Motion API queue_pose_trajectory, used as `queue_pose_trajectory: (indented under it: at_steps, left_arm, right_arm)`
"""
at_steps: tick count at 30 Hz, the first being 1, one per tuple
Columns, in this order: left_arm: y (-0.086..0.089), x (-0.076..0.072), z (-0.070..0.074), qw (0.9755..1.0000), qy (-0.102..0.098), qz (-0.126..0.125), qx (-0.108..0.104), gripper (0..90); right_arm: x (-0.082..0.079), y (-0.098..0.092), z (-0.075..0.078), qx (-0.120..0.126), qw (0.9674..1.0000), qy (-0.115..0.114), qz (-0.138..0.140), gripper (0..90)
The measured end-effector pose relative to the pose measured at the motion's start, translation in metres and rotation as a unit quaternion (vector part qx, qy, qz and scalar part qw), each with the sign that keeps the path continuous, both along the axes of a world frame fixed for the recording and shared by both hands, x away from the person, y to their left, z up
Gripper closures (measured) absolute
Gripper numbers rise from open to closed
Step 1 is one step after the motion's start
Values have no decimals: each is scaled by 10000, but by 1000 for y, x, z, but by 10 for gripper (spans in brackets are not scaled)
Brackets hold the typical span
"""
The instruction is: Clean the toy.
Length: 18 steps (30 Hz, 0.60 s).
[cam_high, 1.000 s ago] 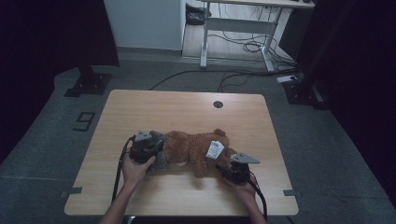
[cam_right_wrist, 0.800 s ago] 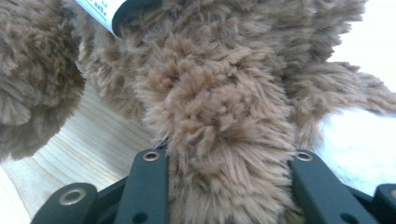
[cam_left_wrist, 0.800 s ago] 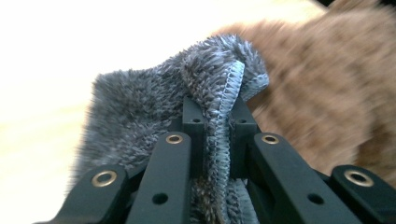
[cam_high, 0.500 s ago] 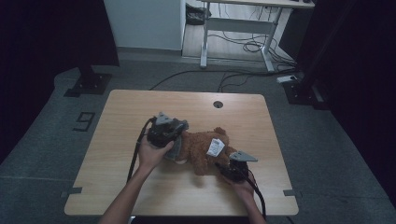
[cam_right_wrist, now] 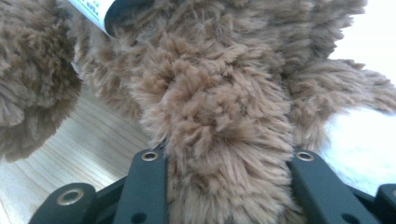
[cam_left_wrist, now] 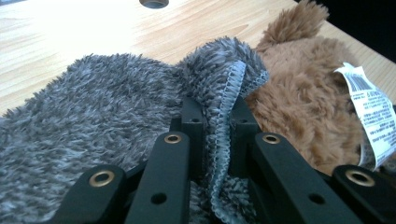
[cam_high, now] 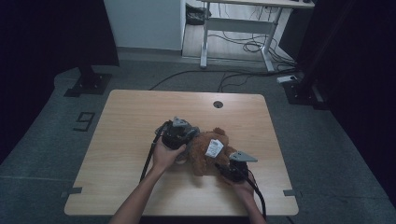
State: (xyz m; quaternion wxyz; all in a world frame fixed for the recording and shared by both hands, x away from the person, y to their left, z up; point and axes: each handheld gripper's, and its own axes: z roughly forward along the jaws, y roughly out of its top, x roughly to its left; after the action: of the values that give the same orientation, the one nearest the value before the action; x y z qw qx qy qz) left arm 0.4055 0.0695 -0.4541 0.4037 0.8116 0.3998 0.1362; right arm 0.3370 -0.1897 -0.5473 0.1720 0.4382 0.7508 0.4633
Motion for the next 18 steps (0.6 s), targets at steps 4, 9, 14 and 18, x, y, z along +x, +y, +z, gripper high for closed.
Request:
queue_pose_trajectory:
  at_steps: [4, 9, 14, 18]
  left_arm:
    - [4, -4, -3, 10000, -55, -45, -14, 806]
    - [11, -18, -10, 9996, -188, -67, -195, 808]
    - [18, -33, -14, 9989, -333, -94, -308, 808]
    - [22, -41, -17, 9983, -410, -87, -398, 809]
  right_arm:
    - [-1, -1, 0, -10, 10000, 28, 34, 638]
    - [-4, -3, 0, -78, 9998, 102, 123, 590]
    - [-7, -8, 5, -104, 9991, 92, 399, 486]
    - [-13, -10, 14, -71, 9984, -79, 556, 397]
